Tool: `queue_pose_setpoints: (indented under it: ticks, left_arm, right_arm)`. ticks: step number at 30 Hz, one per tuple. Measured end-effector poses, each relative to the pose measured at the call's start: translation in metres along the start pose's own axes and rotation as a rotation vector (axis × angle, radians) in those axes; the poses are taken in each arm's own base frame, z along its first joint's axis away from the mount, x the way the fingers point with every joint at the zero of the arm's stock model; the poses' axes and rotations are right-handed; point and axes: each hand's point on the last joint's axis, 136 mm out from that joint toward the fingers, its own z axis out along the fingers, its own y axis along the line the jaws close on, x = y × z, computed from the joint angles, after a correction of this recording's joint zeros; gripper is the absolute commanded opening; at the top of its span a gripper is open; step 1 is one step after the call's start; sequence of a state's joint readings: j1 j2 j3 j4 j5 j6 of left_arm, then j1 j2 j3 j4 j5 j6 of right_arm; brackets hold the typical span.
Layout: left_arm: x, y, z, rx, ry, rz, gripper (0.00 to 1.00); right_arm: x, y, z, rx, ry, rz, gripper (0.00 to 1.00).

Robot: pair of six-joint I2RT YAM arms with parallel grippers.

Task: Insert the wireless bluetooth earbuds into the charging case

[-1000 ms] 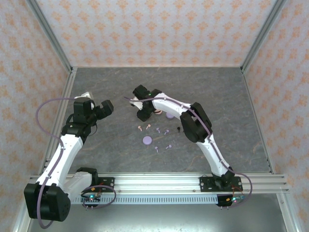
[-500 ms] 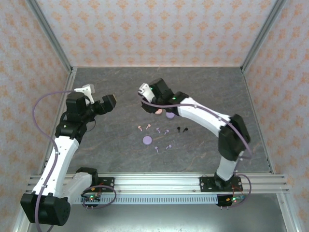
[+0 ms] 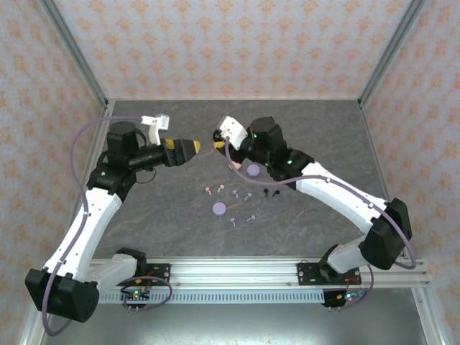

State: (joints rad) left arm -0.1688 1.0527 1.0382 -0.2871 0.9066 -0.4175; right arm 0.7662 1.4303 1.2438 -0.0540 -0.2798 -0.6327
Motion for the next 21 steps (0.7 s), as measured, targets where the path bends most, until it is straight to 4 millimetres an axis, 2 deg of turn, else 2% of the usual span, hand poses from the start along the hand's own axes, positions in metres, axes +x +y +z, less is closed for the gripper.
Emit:
queue_pose_setpoints:
  ticks: [4,14,21]
  left_arm:
    - [0.002,-0.009,0.012,0.04,0.035,0.007,0.81]
    - [0.011,-0.005,0.034,0.059,0.088,-0.032,0.67]
    - [0.01,-0.007,0.041,0.069,0.098,-0.029,0.58]
  right_arm:
    - [-0.001,0.009,0.001,-0.025,-0.006,-0.031,0.42]
    - [-0.003,0.021,0.001,-0.062,-0.018,-0.088,0.42]
    - [-0.004,0.023,0.001,-0.071,-0.022,-0.097,0.42]
